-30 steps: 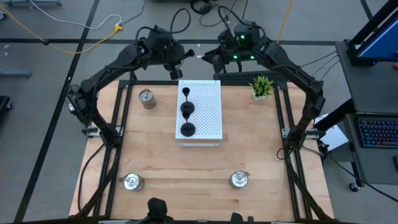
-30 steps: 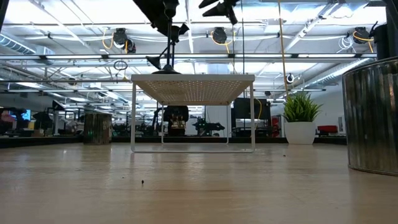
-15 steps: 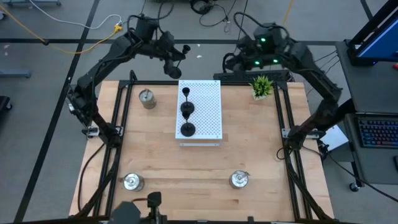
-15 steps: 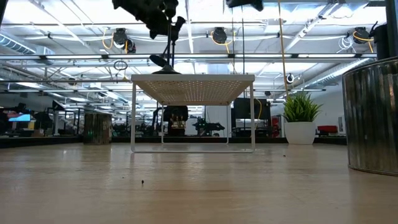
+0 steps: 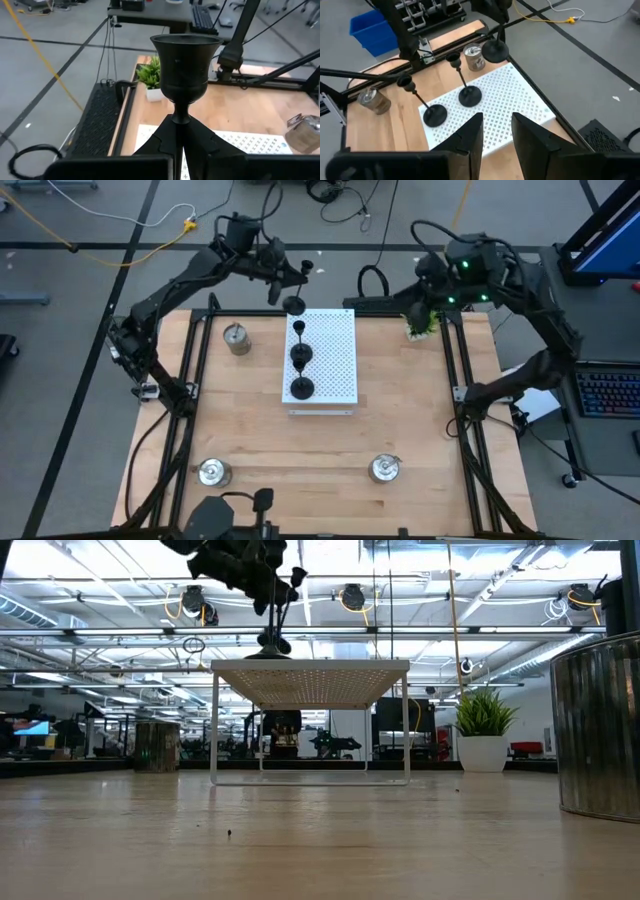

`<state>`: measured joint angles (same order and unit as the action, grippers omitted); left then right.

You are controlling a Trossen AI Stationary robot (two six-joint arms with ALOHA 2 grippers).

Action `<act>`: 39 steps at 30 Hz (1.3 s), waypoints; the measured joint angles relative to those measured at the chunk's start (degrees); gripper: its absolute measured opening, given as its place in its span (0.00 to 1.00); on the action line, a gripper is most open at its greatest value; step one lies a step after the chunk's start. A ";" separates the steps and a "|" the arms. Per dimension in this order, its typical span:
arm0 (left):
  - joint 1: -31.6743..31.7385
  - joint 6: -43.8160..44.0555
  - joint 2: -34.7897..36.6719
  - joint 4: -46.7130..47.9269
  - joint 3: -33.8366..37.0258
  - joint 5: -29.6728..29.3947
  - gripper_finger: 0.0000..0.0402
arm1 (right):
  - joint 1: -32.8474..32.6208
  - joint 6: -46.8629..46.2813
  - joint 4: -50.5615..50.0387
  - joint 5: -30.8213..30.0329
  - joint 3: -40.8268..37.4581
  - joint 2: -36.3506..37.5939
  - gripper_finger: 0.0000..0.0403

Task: Pick & Place candle stick holders
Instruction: Put the black candle holder on the shelf aligned with the other black candle holder

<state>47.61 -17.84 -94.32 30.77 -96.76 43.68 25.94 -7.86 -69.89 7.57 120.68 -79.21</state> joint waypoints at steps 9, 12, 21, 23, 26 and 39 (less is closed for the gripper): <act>-0.16 0.69 0.00 -8.27 7.75 3.19 0.03 | -2.50 -4.48 10.84 -3.19 -19.87 11.83 0.23; 0.20 1.94 0.48 -11.93 10.65 4.04 0.03 | -2.47 -7.03 16.40 -3.15 -27.61 16.42 0.22; 1.23 5.41 5.03 -27.92 22.39 4.01 0.03 | -2.44 -13.71 29.60 -3.08 -43.86 26.62 0.22; 1.22 6.60 5.54 -31.52 25.48 4.25 0.03 | -2.44 -14.49 31.25 -3.08 -45.91 27.92 0.22; 1.12 8.49 5.57 -37.31 29.10 4.45 0.03 | -2.44 -15.48 32.48 -3.07 -47.80 29.36 0.22; 1.12 7.45 5.55 -43.47 33.99 4.46 0.03 | -2.44 -15.05 32.46 -3.09 -50.94 33.02 0.22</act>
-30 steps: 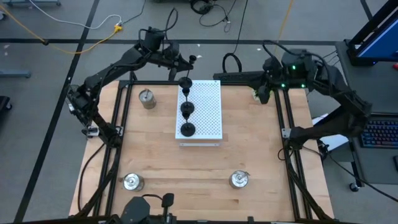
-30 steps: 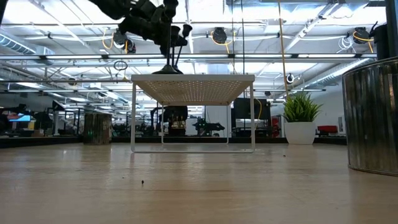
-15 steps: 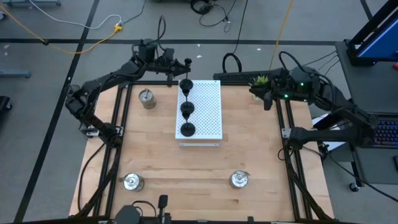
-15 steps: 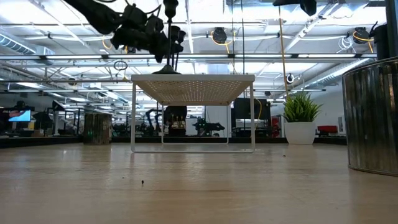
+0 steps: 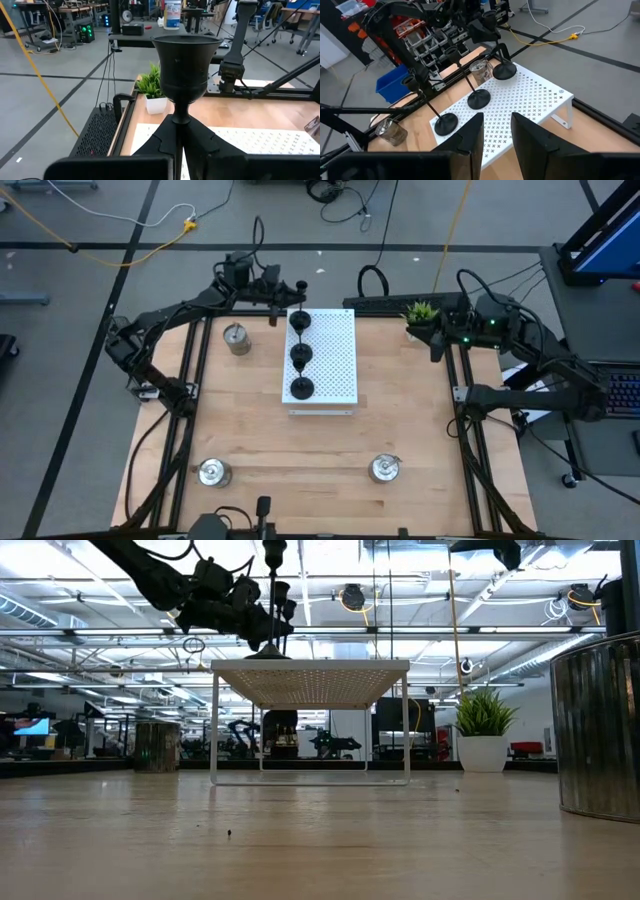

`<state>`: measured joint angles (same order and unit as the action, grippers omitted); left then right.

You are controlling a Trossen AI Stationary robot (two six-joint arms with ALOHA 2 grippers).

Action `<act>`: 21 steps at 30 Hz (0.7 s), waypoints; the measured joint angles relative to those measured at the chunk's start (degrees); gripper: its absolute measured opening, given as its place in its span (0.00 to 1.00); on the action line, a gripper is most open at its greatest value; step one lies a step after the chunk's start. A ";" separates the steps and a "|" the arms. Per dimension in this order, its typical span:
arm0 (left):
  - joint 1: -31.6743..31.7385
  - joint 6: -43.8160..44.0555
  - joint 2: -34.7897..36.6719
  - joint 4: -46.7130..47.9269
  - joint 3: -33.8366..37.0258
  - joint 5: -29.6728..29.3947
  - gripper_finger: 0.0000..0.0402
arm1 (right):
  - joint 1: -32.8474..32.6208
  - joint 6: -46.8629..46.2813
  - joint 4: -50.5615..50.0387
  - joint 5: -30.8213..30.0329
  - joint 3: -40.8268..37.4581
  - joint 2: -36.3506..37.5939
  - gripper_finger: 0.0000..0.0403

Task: Pick & Place candle stick holders
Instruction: Put the black candle holder on the shelf aligned with the other black candle holder

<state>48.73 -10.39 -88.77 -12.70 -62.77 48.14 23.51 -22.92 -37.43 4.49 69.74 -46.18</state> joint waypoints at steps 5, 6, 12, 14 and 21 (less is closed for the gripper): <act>0.00 -1.31 0.00 0.28 0.47 -0.02 0.03 | 0.00 1.44 -0.02 -0.20 -2.02 1.09 0.22; 0.00 -1.33 0.02 0.30 0.47 -0.02 0.03 | 0.00 1.44 -0.02 -0.19 -2.58 1.31 0.22; -0.44 -2.10 0.01 0.39 0.47 -0.03 0.03 | 0.00 1.03 2.51 -1.55 -5.88 2.39 0.22; -0.78 -2.63 0.00 0.41 0.47 -0.02 0.03 | 0.02 1.07 4.22 -1.55 -6.98 2.79 0.22; -0.85 -3.76 0.00 0.42 0.47 -0.08 0.03 | 0.02 -0.29 5.13 -1.50 -7.53 3.31 0.22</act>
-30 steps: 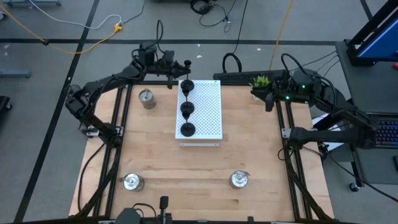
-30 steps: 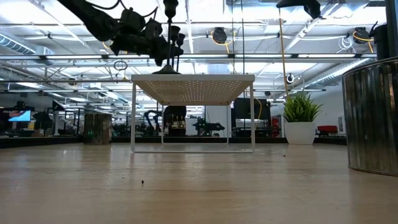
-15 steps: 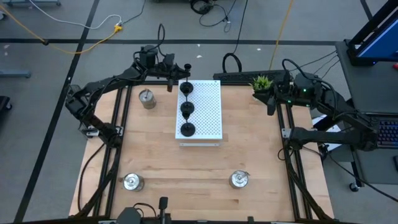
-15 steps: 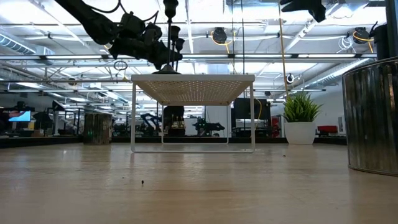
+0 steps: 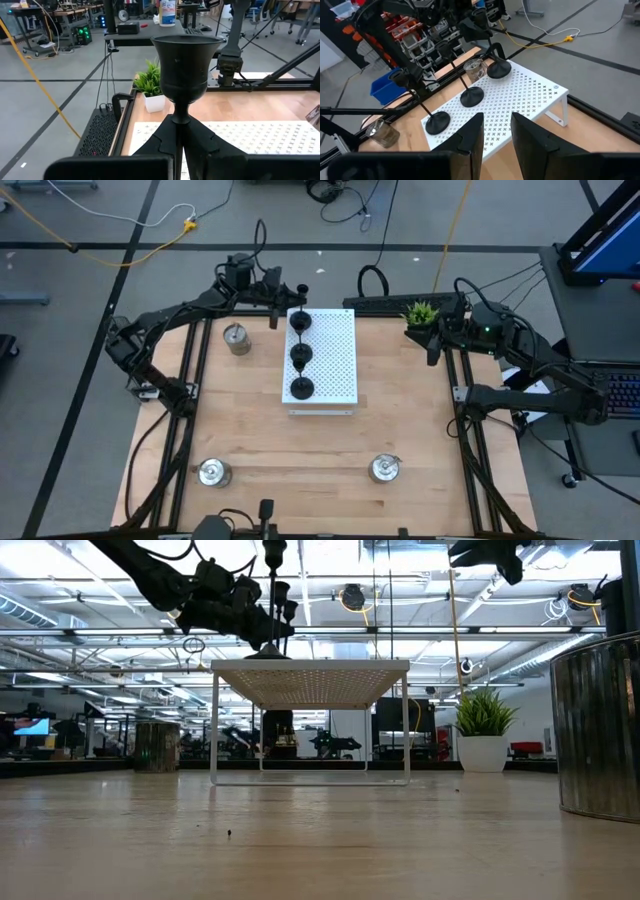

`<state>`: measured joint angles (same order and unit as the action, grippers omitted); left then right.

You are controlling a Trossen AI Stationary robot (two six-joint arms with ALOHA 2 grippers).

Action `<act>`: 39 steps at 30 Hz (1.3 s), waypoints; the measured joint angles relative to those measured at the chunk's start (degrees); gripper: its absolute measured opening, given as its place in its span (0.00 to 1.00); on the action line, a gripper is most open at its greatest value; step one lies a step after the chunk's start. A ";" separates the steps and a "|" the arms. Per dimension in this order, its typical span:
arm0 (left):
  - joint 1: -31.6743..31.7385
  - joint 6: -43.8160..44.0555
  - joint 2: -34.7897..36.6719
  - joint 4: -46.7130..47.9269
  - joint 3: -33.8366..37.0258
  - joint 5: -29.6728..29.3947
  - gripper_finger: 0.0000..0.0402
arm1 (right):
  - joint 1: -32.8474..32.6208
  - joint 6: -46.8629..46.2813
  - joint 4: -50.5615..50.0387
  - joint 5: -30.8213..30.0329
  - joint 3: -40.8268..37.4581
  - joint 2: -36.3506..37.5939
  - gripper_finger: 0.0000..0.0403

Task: Pick & Place candle stick holders
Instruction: Put the black candle holder on the shelf aligned with the other black candle holder

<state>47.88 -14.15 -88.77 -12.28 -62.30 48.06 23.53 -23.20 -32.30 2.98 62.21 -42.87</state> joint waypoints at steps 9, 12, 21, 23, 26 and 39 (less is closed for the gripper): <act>-0.02 1.21 0.00 -5.61 2.76 -0.35 0.03 | 0.00 -0.13 0.98 0.00 -0.02 0.04 0.22; 0.50 3.53 0.00 -11.19 5.70 -0.94 0.03 | 0.00 -0.13 0.92 0.00 -0.02 0.02 0.22; 1.55 8.31 -0.09 -18.72 9.20 0.06 0.04 | 0.00 -0.14 0.92 0.00 -0.02 0.02 0.22; 1.37 8.33 -0.09 -18.94 9.20 0.11 0.04 | 0.00 -0.13 0.92 -0.07 -0.02 0.02 0.22; 1.14 8.21 -0.09 -18.77 9.20 -0.03 0.03 | 0.00 -0.15 0.92 -0.10 -0.02 0.02 0.22; 1.14 6.36 0.02 -14.35 9.07 -0.97 0.07 | 0.00 -0.15 1.32 -0.16 -0.02 0.02 0.22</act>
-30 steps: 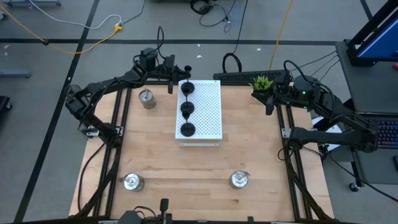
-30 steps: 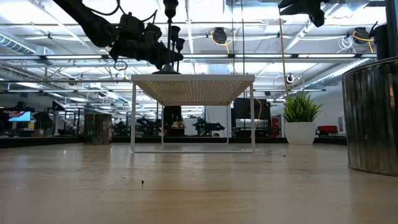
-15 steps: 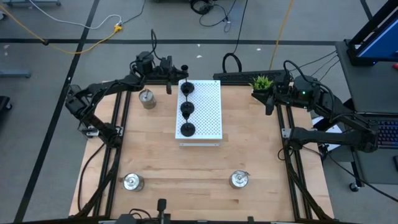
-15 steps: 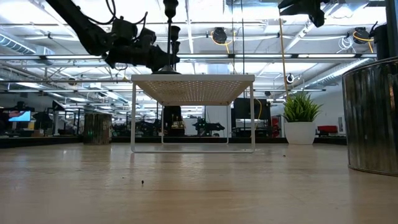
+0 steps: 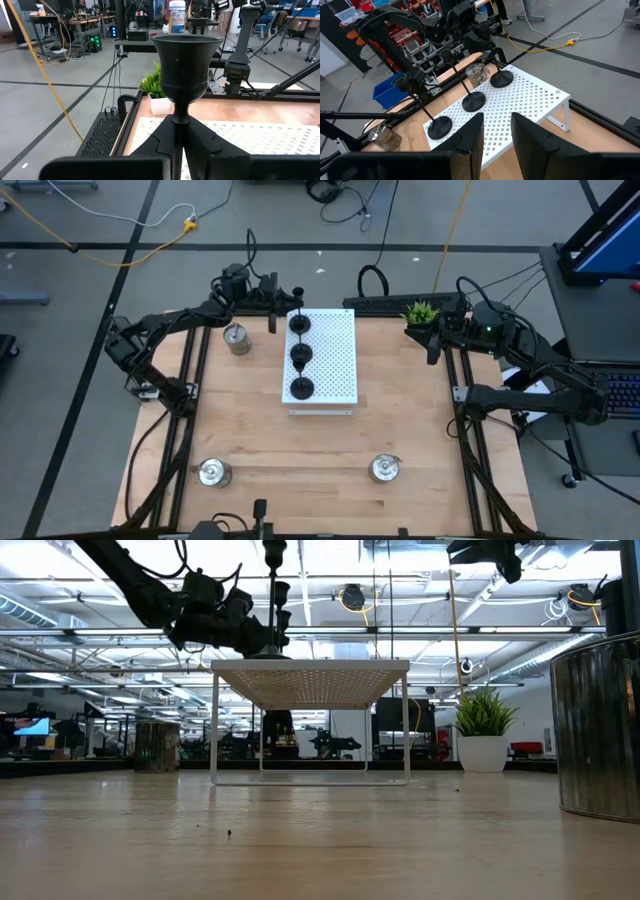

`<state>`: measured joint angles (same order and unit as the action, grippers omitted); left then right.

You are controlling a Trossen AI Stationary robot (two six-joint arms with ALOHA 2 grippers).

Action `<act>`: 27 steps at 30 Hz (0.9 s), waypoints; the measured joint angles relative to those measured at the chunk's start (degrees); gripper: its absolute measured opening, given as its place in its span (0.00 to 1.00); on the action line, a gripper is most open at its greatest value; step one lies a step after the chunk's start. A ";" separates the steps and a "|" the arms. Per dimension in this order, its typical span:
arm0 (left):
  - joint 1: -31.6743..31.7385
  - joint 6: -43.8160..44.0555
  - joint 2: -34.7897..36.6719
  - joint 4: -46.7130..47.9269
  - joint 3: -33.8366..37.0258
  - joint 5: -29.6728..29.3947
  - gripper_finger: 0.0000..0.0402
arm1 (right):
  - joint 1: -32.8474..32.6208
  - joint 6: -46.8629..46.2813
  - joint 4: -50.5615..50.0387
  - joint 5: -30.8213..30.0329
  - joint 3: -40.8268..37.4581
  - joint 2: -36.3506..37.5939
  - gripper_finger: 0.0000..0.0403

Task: Pick & Place candle stick holders
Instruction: Put the black candle holder on the shelf aligned with the other black candle holder

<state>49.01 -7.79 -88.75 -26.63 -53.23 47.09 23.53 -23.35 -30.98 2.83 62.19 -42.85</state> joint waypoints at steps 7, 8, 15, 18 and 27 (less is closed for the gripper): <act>-0.15 0.46 0.02 0.71 -0.02 -0.09 0.08 | 0.00 0.00 0.04 0.00 0.00 0.00 0.22; -0.30 0.46 0.02 0.93 -0.02 -0.21 0.08 | 0.00 0.00 0.04 0.00 0.00 0.00 0.22; -0.57 0.60 0.04 1.66 -0.02 -1.25 0.08 | 0.00 0.00 0.61 0.11 0.00 0.00 0.22; -0.57 0.61 0.00 1.71 -0.02 -1.27 0.08 | 0.00 0.00 0.84 0.13 0.00 0.00 0.22; -0.55 0.63 -0.07 3.14 0.04 -2.95 0.18 | 0.00 0.00 0.81 0.16 0.00 0.00 0.22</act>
<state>48.47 -7.16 -88.82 -23.50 -53.19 44.14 23.53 -23.35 -30.17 2.98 62.19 -42.85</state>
